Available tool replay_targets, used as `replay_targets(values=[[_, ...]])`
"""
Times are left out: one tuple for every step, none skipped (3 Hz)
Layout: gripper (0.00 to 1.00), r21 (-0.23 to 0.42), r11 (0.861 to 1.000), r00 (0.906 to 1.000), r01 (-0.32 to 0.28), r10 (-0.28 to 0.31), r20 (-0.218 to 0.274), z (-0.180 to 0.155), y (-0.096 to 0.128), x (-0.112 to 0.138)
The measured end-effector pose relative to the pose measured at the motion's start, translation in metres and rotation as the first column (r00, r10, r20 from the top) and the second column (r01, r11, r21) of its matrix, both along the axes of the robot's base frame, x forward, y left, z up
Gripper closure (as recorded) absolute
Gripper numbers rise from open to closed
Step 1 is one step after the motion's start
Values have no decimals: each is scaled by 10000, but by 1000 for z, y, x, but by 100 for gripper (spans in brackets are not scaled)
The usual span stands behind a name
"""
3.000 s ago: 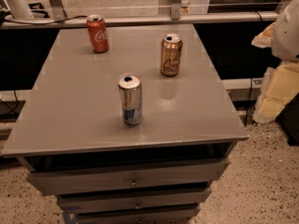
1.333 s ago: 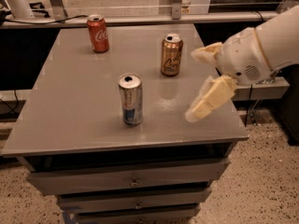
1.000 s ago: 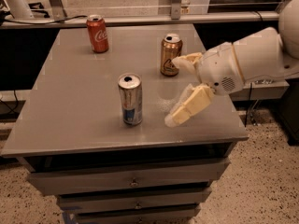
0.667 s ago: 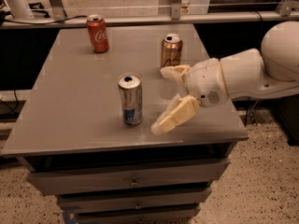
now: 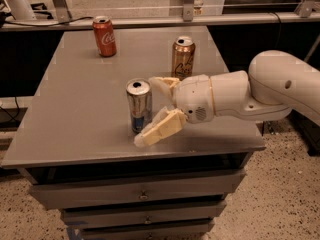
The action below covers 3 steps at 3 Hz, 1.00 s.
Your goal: Move redbull can near orange can
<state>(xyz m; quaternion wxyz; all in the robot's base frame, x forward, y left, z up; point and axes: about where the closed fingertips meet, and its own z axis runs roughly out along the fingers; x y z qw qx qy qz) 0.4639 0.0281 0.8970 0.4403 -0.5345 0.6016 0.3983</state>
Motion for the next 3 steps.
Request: replay_targets(values=[[16,430,9991,9999,47,-51,103,0,14,3],[41,504,9984,9995,240,-251,201,-7,14,6],[63,376,9972,9971,647,-661,366,-8,-1,15]])
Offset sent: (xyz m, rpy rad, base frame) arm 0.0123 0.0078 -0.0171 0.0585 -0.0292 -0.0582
